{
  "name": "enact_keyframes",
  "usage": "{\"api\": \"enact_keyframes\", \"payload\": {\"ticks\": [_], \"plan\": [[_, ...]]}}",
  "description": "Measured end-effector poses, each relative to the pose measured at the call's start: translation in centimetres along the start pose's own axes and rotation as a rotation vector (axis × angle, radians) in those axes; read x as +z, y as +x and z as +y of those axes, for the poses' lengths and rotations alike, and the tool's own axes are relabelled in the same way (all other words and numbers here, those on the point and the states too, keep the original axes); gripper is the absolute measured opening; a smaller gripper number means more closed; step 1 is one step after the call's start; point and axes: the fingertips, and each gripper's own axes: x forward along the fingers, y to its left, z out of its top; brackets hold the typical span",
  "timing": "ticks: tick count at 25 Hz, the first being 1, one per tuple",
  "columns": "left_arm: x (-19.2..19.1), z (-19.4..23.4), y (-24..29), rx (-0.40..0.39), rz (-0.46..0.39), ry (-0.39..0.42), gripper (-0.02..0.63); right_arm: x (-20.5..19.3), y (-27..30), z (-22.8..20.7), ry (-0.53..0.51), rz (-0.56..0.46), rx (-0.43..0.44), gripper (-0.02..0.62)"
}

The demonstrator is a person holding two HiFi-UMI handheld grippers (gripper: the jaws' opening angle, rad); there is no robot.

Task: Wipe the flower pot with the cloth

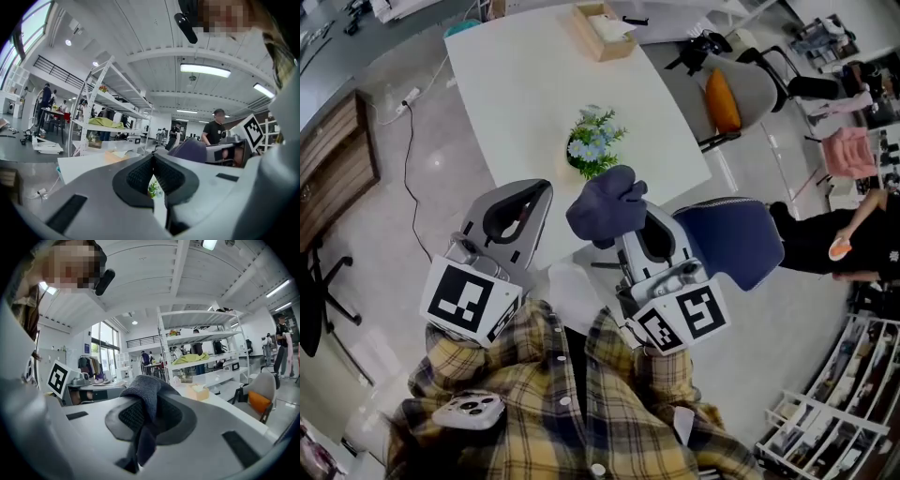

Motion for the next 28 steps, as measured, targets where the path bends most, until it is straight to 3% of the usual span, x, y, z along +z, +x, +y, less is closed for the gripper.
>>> {"api": "enact_keyframes", "payload": {"ticks": [5,11,20,28], "plan": [[1.6,1.0,4.8,0.105,-0.019,-0.005,0.008,3.0,2.0,-5.4,-0.011,-0.005,0.087,0.032],[0.5,3.2,7.5,0.22,-0.001,-0.02,0.008,5.1,4.3,-10.6,-0.001,-0.025,0.149,0.032],[-1.9,4.9,9.5,0.265,0.068,-0.033,0.008,5.7,6.0,-16.7,0.014,-0.017,0.077,0.032],[-5.1,6.6,10.2,0.263,0.135,-0.04,0.008,6.1,4.9,-21.5,0.098,-0.051,-0.042,0.032]]}}
